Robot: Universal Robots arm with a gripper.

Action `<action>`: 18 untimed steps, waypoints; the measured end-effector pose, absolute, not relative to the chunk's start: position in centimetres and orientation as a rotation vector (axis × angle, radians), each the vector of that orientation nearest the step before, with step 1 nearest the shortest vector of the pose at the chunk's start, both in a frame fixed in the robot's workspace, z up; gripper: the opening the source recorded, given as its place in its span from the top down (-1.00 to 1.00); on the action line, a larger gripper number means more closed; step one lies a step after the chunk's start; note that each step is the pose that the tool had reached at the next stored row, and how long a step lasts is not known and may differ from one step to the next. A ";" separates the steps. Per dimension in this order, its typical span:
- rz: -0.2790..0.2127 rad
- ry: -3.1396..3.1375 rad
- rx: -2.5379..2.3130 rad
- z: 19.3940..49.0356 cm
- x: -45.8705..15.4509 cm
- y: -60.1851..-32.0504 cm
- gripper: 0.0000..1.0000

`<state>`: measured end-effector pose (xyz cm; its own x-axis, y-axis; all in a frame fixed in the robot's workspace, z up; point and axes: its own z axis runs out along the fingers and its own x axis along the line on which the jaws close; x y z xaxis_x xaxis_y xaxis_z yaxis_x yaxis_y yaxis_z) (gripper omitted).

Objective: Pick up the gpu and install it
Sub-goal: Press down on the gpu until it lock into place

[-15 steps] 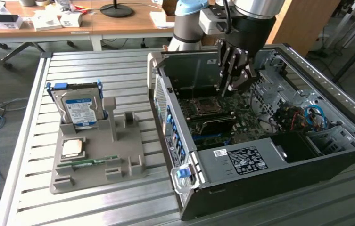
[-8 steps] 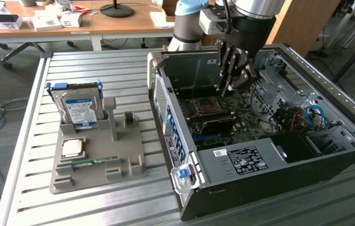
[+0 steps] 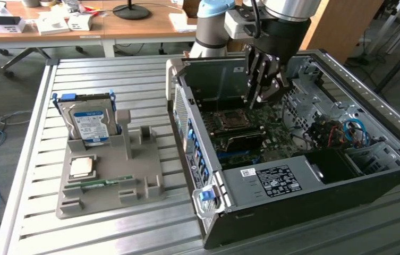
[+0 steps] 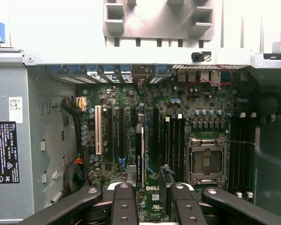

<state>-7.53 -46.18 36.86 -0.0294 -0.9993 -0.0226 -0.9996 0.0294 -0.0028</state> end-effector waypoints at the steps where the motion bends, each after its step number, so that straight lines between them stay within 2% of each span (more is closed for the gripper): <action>1: 0.021 2.241 -2.176 36.9 -7.5 -46.2 0.35; 2: 0.021 2.241 -2.176 36.9 -7.5 -46.2 0.35; 4: 0.021 2.241 -2.176 36.9 -7.5 -46.2 0.60; 5: 0.021 2.241 -2.176 36.9 -7.5 -46.2 0.60; 7: 0.021 2.241 -2.176 36.9 -7.5 -46.2 0.79; 18: 0.022 2.241 -2.176 36.5 -7.5 -46.2 0.79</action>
